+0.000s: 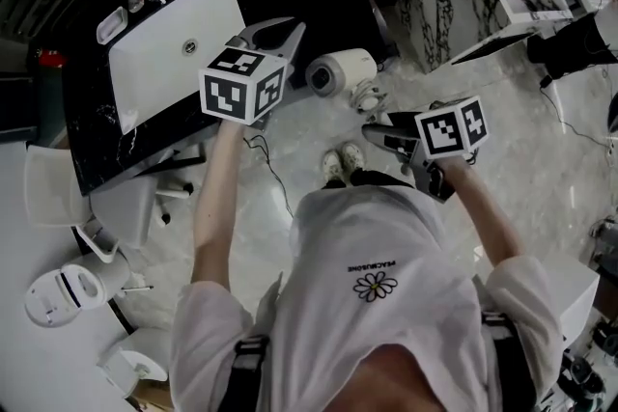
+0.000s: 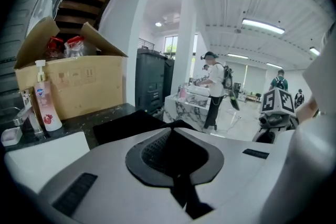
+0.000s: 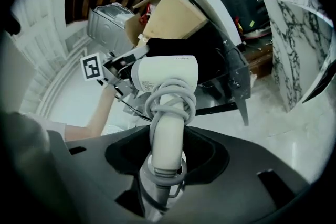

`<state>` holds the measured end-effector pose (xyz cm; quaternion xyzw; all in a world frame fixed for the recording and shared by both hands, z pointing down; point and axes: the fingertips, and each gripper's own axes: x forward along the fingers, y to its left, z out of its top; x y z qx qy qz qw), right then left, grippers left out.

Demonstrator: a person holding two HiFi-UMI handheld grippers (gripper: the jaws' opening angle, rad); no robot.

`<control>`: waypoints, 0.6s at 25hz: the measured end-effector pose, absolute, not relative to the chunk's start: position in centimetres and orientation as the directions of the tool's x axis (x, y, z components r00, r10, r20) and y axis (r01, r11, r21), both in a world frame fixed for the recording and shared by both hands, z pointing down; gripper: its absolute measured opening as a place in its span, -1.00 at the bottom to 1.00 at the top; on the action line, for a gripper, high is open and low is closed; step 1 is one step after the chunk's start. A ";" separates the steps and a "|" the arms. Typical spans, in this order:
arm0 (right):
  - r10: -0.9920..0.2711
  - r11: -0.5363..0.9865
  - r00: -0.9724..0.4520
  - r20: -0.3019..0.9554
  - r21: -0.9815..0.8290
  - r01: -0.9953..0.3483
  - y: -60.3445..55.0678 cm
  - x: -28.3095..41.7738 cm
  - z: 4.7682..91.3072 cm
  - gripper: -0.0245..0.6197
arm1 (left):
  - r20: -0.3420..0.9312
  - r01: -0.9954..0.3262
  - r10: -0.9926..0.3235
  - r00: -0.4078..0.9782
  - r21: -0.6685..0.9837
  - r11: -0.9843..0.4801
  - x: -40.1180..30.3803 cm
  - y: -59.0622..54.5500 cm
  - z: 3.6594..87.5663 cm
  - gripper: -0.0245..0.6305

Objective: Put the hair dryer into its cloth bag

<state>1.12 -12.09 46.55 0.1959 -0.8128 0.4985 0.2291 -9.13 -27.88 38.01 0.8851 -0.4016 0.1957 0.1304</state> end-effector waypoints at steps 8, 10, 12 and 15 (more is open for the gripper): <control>-0.155 0.419 -0.757 0.635 -0.651 -0.633 -15.4 0.8 48.2 -0.39 | 0.502 -0.734 -0.636 0.586 -0.003 -0.679 -8.9 -27.0 39.1 -0.85; -0.169 0.409 -0.752 0.638 -0.648 -0.642 -16.3 0.4 48.4 -0.39 | 0.510 -0.728 -0.633 0.582 -0.020 -0.685 -8.7 -26.9 39.2 -0.85; -0.180 0.400 -0.746 0.641 -0.645 -0.651 -17.2 0.0 48.6 -0.39 | 0.512 -0.723 -0.634 0.580 -0.034 -0.690 -8.6 -26.8 39.3 -0.85; -0.192 0.400 -0.738 0.647 -0.635 -0.661 -18.8 -0.7 48.8 -0.39 | 0.512 -0.721 -0.637 0.576 -0.049 -0.692 -8.4 -26.8 39.5 -0.85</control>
